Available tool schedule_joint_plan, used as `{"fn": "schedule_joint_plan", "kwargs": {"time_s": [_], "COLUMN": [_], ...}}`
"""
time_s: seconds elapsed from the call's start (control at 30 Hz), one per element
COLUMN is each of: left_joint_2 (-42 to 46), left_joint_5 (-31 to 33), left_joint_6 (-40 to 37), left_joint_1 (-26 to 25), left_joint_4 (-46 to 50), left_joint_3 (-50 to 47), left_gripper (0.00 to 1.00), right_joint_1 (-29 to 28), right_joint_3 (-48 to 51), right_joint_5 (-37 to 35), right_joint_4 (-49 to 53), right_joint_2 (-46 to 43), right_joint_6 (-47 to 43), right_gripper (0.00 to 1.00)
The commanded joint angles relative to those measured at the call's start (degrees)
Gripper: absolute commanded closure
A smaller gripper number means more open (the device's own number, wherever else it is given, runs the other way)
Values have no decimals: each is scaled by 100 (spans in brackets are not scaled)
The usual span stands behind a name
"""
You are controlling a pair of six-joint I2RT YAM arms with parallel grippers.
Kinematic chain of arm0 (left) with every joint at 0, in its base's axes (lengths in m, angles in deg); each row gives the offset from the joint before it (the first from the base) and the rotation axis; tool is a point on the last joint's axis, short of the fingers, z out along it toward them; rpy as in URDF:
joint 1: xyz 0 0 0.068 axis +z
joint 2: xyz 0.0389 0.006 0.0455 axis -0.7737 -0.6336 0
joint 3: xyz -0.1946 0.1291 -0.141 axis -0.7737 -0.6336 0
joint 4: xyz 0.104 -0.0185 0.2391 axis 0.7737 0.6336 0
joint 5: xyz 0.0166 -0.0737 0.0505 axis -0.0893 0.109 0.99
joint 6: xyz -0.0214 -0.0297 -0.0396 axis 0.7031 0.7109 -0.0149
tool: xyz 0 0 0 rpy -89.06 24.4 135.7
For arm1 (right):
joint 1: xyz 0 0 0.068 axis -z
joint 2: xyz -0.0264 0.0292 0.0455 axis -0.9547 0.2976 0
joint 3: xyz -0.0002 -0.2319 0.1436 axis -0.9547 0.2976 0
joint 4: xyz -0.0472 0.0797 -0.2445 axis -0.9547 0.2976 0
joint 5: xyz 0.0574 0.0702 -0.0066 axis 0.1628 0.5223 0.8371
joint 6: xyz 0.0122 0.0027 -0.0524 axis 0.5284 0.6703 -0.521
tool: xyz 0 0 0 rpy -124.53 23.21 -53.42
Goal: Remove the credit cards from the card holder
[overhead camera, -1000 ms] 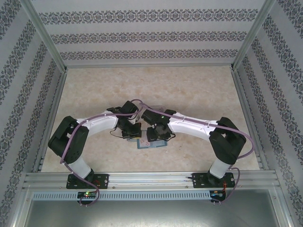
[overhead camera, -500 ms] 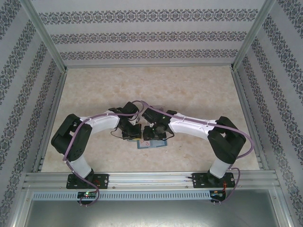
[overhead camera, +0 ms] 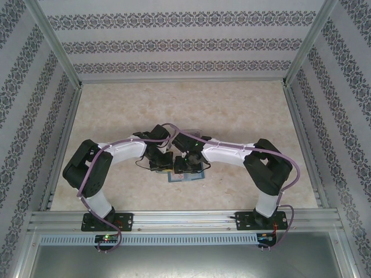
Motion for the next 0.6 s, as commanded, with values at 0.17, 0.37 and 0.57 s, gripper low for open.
{"fn": "schedule_joint_plan", "kwargs": {"time_s": [0.17,0.37,0.57], "left_joint_2": [-42,-42,-16], "left_joint_5": [33,37,74], "left_joint_6": [-139,-157,-171], "left_joint_1": [-84,-84,-84], "left_joint_4": [-23,-14,30], "left_joint_3": [-46,-49,-51], "left_gripper": [97,98,97], "right_joint_1": [54,64,65], "right_joint_3": [-230,-244,-293], "right_joint_5": [103,153,192], "right_joint_4": [41,-22,-42], "right_joint_2": [125,169,281], "right_joint_6": [-77,-68,-76], "right_gripper": [63,67,68]}}
